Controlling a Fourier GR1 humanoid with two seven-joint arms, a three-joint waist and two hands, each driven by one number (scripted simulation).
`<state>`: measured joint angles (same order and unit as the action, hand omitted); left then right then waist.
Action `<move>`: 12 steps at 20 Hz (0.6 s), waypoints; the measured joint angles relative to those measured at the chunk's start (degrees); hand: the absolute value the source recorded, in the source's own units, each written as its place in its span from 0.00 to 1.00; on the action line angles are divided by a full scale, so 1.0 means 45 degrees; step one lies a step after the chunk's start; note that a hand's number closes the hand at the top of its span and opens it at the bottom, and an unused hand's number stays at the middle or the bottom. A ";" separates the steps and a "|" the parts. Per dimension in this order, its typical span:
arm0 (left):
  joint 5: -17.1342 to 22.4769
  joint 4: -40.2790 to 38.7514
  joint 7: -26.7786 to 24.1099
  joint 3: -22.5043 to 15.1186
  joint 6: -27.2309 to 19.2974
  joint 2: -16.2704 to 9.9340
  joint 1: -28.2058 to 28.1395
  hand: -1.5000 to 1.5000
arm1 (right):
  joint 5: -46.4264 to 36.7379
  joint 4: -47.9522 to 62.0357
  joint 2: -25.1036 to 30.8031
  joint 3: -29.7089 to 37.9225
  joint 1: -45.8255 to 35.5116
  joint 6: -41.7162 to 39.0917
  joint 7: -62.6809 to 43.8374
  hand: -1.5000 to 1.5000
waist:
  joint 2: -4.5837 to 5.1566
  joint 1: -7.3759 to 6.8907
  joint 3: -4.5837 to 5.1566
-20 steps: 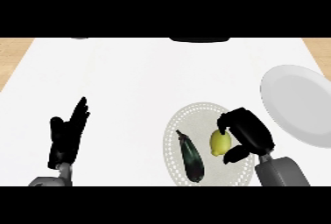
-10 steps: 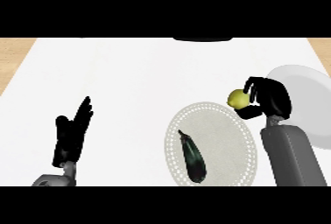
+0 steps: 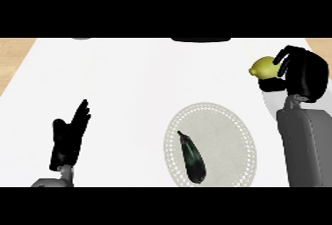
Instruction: Pick the lemon from the placemat and place it in the plate
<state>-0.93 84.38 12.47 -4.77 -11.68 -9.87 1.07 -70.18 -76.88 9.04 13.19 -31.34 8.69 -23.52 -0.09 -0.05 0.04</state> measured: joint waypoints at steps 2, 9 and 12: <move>-0.0119 -0.0016 -0.0094 -0.0021 -0.0066 0.0078 -0.0028 0.50 | 0.0145 0.0069 0.0396 0.0449 -0.0215 0.0005 -0.0268 1.00 | 0.0010 -0.0009 -0.0003; -0.0214 0.0081 -0.0106 -0.0008 0.0081 0.0300 -0.0095 0.50 | 0.0915 0.1173 0.1643 0.1595 -0.0491 0.0273 -0.0464 1.00 | 0.0025 -0.0046 -0.0009; -0.0334 0.0511 0.0118 -0.0073 0.0091 0.0329 -0.0334 0.50 | 0.1280 0.2416 0.2240 0.2024 -0.0701 0.0684 -0.0089 1.00 | 0.0034 -0.0082 -0.0012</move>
<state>-2.43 86.68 13.00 -5.10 -11.27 -8.40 -0.43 -64.42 -66.00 19.12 22.30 -34.50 11.77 -23.92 0.06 -0.42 -0.01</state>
